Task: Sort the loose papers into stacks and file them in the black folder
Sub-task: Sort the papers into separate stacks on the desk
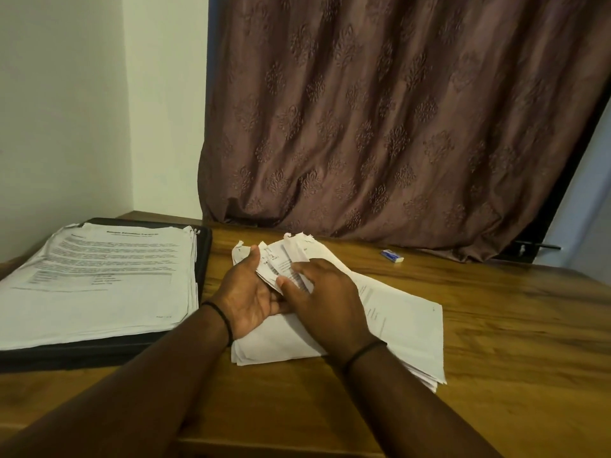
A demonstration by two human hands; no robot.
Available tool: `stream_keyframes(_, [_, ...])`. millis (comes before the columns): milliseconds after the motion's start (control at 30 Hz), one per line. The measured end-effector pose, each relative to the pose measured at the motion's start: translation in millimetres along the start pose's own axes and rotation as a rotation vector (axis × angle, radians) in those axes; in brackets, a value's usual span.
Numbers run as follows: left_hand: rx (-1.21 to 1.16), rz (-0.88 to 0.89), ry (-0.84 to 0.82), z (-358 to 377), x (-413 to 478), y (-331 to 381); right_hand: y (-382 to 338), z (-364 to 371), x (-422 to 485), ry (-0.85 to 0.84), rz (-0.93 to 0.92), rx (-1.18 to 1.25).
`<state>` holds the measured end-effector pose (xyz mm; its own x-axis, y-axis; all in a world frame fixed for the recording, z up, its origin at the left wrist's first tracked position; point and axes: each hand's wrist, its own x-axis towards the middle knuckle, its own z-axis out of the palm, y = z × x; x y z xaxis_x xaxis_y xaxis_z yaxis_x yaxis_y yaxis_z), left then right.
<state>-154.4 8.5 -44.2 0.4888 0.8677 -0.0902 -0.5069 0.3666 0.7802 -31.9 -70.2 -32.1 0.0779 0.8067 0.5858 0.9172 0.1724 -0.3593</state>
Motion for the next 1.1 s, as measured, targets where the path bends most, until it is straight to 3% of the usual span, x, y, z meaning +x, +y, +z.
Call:
stream_keyframes(167, [0.041, 0.011, -0.003, 1.3, 0.4, -1.2, 3.6, 2.6, 2.4, 0.034, -0.009, -0.114])
stream_keyframes(367, [0.041, -0.007, 0.003, 4.4, -3.0, -0.6, 2.9, -13.4, 0.8, 0.335, 0.181, 0.101])
stream_keyframes(467, [0.079, -0.006, 0.013, 7.1, -4.6, -0.2, 8.0, -12.1, 0.2, 0.402, 0.139, 0.118])
stream_keyframes(800, [0.020, 0.001, 0.000, 2.1, -1.8, 0.0, 4.0, -1.7, -0.9, 0.045, -0.024, 0.043])
stream_keyframes(1100, [0.023, 0.015, -0.003, 2.5, -3.6, 0.1, 4.5, -3.5, -1.3, -0.040, -0.064, -0.102])
